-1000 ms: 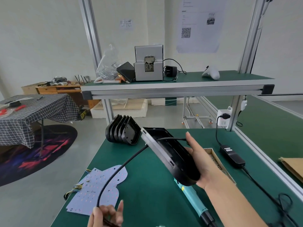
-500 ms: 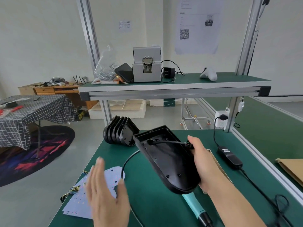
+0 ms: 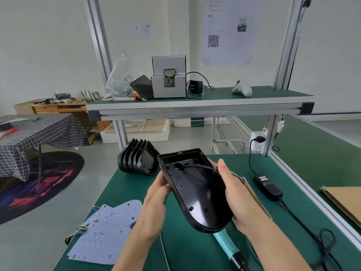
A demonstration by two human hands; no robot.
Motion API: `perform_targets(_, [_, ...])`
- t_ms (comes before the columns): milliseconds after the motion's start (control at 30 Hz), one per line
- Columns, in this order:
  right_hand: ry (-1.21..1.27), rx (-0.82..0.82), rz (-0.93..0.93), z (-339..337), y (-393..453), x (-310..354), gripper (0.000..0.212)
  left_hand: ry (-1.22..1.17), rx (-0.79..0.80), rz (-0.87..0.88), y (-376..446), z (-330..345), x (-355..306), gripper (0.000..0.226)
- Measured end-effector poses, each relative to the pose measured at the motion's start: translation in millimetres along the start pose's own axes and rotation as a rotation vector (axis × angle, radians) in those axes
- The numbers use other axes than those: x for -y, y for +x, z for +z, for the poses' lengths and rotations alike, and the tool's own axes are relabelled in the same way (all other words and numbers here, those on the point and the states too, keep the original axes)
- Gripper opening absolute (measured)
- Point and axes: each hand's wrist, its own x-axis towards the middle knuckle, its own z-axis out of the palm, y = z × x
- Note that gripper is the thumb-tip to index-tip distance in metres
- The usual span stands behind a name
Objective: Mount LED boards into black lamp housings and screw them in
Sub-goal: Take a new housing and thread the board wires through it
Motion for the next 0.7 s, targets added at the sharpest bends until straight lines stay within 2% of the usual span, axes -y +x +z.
perform_targets(100, [-0.019,-0.016,-0.035,-1.8,9.2,-8.2,0.042,-0.214,-0.035,-0.048,6.9,0.5,2.7,0.049])
perform_targets(167, [-0.048,-0.038,-0.037,-1.2,13.0,-10.8,0.044,-0.205,-0.043,-0.114,9.4,4.2,4.7,0.052])
perform_targets(233, [-0.113,-0.049,-0.007,-0.3,14.8,-11.1,0.045,-0.175,-0.101,-0.228,12.2,8.3,7.5,0.069])
perform_targets(333, [-0.209,-0.141,0.074,4.5,12.5,-6.8,0.047,-0.266,-0.319,-0.345,15.2,14.4,13.3,0.093])
perform_targets(400, [-0.222,-0.190,0.130,8.7,7.2,-3.4,0.063,-0.325,-0.428,-0.395,16.4,17.3,17.1,0.098])
perform_targets(433, [-0.229,-0.208,0.136,8.9,0.7,-1.5,0.073,-0.346,-0.451,-0.387,18.1,18.2,19.8,0.088])
perform_targets(467, [-0.295,-0.171,0.135,7.1,-7.4,-1.2,0.095,-0.367,-0.459,-0.363,19.5,19.0,20.8,0.075])
perform_targets(500, [-0.293,-0.159,0.093,7.9,-16.6,2.5,0.069,-0.388,-0.452,-0.346,20.4,19.5,20.4,0.066])
perform_targets(533, [-0.345,-0.159,0.067,6.8,-21.6,2.0,0.094,-0.398,-0.445,-0.342,20.6,19.8,18.1,0.065])
perform_targets(567, [-0.444,-0.176,0.019,4.4,-32.4,2.3,0.087,-0.399,-0.436,-0.346,20.9,18.8,17.2,0.072])
perform_targets(633, [-0.662,-0.395,-0.177,0.0,-50.8,1.9,0.075,-0.395,-0.412,-0.354,21.4,15.0,21.1,0.084])
perform_targets(700, [-0.744,-0.669,-0.456,-4.0,-56.8,3.9,0.045,-0.388,-0.394,-0.321,20.4,11.5,20.2,0.077])
